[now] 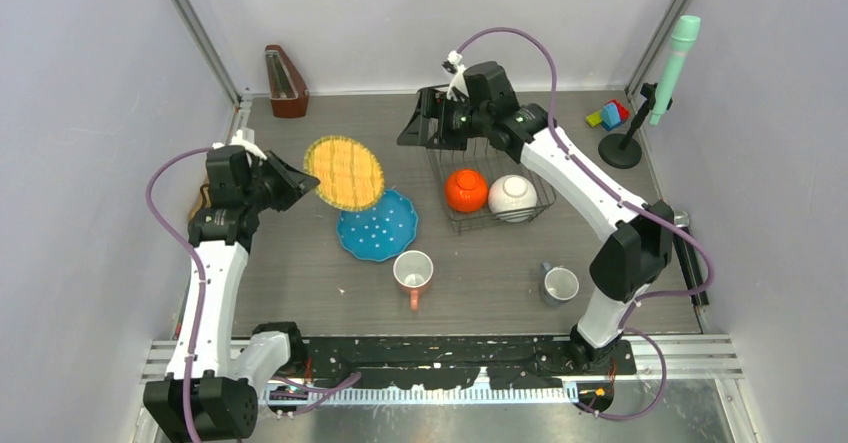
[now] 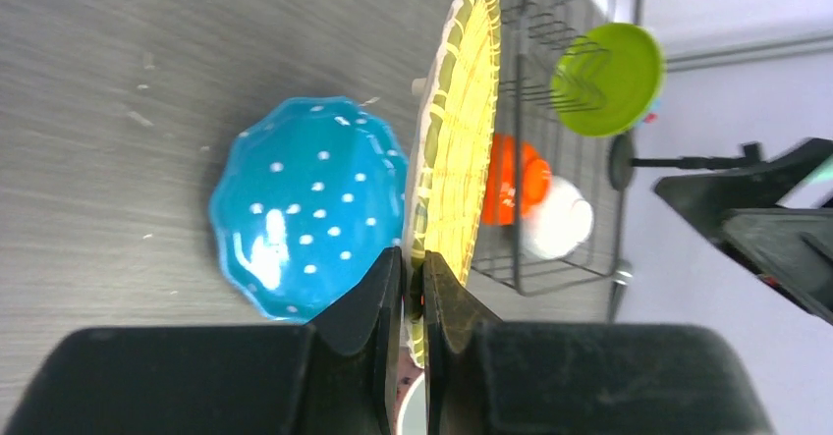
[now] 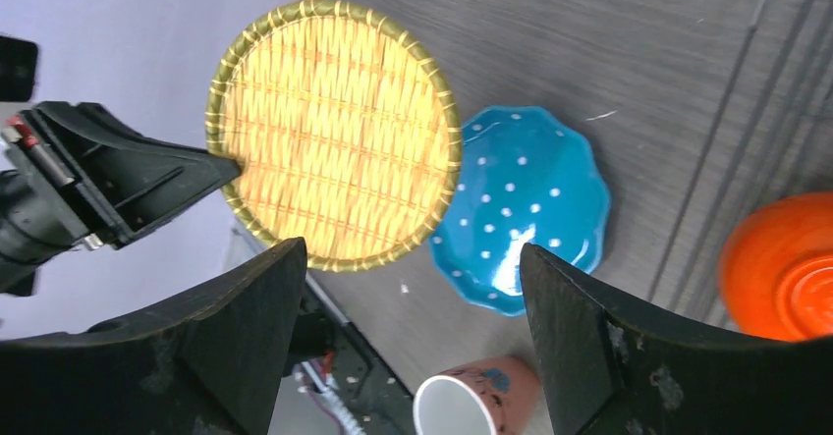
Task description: Load the mixed dishes into the dish rack
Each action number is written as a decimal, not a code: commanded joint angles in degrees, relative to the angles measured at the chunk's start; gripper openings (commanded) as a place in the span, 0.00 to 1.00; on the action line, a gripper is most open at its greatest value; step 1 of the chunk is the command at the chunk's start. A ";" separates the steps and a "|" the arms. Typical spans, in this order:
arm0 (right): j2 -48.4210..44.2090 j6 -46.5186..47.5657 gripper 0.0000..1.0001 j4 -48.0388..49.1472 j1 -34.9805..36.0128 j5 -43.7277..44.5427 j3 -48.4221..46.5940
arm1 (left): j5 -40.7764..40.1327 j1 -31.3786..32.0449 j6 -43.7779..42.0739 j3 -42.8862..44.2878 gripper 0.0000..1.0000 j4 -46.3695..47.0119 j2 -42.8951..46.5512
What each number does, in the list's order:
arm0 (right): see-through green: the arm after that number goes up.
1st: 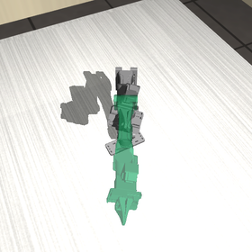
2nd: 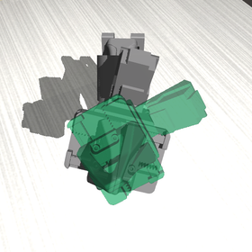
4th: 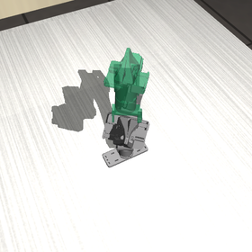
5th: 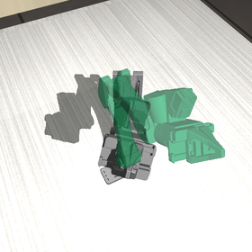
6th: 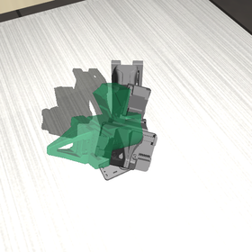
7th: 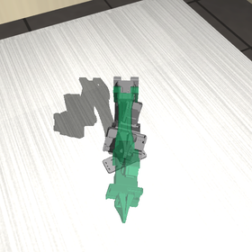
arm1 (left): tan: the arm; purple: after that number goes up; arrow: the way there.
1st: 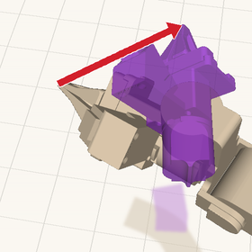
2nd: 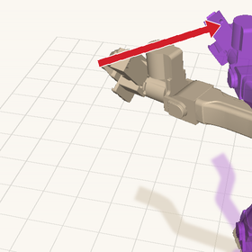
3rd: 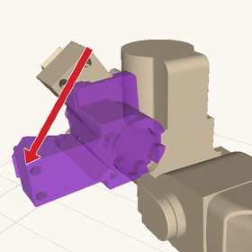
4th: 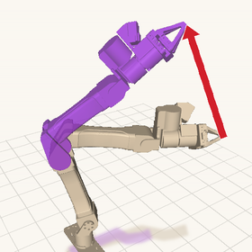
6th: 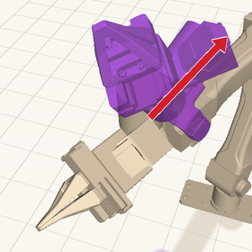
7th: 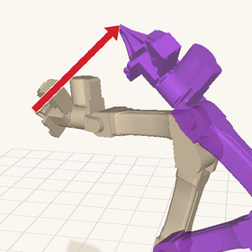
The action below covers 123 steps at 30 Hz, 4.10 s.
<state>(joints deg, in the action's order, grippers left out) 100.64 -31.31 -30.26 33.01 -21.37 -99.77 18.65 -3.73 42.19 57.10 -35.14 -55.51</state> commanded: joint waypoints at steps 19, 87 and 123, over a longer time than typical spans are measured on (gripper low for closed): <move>-6.31 -25.90 0.57 27.90 -2.11 -10.55 15.88 | 20.15 -1.28 20.49 -4.19 0.00 31.24 0.96; 16.18 42.45 0.00 -0.89 -3.22 67.58 -15.31 | -5.91 6.38 -4.93 -4.45 0.88 -1.78 -8.34; 19.24 29.41 0.83 -16.02 -9.70 53.11 -25.35 | -10.96 9.74 -1.65 -9.17 0.84 -1.64 -11.94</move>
<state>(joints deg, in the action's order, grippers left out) 120.81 -1.06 -43.18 23.24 31.62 -121.34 10.24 4.47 39.24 49.08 -37.78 -65.87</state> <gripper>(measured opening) 0.810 0.847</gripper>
